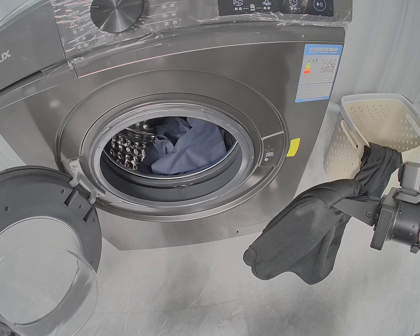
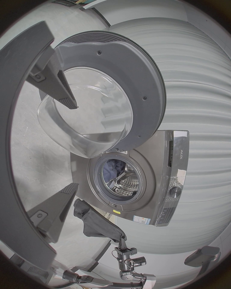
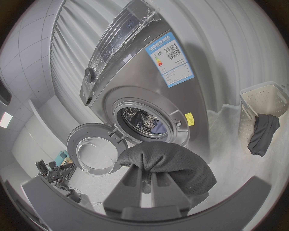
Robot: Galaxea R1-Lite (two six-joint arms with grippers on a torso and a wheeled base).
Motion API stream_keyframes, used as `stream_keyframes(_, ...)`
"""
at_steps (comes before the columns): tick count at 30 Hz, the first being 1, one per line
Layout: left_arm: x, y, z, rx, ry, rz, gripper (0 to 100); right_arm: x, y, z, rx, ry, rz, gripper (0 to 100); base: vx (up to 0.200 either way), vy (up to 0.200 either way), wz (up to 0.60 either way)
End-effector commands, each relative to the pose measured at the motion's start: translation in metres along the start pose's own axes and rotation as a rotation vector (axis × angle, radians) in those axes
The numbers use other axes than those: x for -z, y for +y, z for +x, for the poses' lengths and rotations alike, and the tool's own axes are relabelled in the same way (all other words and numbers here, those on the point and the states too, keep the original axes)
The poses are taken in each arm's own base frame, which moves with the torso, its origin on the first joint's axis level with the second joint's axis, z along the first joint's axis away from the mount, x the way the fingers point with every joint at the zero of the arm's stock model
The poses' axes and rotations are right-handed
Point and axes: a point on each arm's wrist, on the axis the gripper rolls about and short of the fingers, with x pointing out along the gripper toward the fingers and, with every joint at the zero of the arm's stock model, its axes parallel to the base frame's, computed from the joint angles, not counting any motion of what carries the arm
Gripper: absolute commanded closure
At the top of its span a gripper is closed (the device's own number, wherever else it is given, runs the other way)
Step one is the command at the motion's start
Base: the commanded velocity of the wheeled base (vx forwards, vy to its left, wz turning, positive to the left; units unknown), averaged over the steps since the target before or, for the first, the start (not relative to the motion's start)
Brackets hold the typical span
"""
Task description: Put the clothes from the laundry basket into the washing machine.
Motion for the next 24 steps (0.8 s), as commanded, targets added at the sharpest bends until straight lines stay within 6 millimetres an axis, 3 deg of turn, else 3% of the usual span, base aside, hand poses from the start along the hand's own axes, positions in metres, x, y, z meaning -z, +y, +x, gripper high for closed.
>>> stream_keyframes(1,0.0038,0.0001,0.0003,-0.002,0.004,0.000,0,-0.0013,-0.0021,-0.0004,0.010,-0.006,0.001,100,0.000,0.000,0.00)
stream_keyframes(8,0.0038,0.0001,0.0003,-0.002,0.004,0.000,0,-0.0015,-0.0020,-0.0007,0.009,-0.008,0.000,100,0.000,0.000,0.51)
stream_keyframes(20,0.0038,0.0001,0.0003,-0.002,0.004,-0.004,0,-0.0025,-0.0014,-0.0038,0.007,-0.015,-0.004,100,0.000,0.000,0.00)
stream_keyframes(24,0.0038,0.0001,0.0003,-0.004,0.004,-0.006,0,-0.0024,-0.0016,-0.0030,0.009,-0.014,-0.010,100,0.000,0.200,0.00)
